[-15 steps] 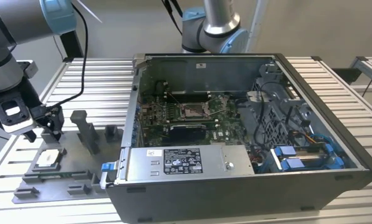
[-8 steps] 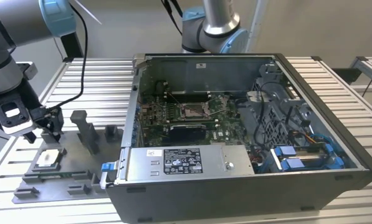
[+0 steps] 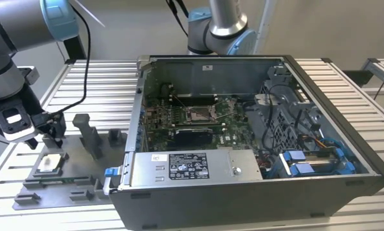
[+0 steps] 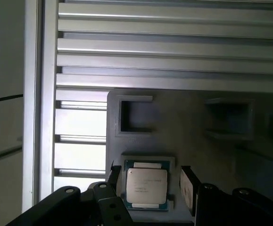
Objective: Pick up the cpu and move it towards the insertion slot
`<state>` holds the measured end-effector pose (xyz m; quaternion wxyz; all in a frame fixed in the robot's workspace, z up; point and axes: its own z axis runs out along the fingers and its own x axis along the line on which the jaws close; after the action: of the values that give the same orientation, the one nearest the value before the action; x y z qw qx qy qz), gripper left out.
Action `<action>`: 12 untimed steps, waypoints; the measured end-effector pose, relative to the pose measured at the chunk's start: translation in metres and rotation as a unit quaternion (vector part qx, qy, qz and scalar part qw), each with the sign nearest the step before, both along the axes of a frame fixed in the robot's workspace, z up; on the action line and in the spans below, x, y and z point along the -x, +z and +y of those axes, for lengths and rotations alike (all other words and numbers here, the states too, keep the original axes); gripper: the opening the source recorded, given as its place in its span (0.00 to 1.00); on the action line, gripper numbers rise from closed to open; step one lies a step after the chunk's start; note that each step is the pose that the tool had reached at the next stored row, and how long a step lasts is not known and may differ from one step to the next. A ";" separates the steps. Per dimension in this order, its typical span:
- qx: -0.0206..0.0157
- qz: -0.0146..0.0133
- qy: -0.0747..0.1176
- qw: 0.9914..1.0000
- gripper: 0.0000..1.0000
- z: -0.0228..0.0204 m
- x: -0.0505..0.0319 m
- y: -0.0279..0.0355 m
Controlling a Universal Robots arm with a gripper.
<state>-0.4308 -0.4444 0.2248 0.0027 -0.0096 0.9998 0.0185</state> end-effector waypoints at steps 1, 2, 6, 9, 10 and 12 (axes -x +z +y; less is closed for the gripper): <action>0.000 0.000 0.000 1.000 1.00 -0.0005 0.0001 -0.0010; 0.000 0.000 0.000 1.000 1.00 -0.0011 0.0001 -0.0021; 0.000 0.000 0.000 1.000 1.00 -0.0058 0.0002 -0.0058; 0.000 0.000 0.000 1.000 1.00 -0.0117 0.0001 -0.0084; 0.000 0.000 0.000 1.000 1.00 -0.0136 0.0001 -0.0093; 0.000 0.000 0.000 1.000 1.00 -0.0164 0.0001 -0.0118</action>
<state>-0.4309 -0.4608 0.2131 0.0027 -0.0097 0.9998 0.0184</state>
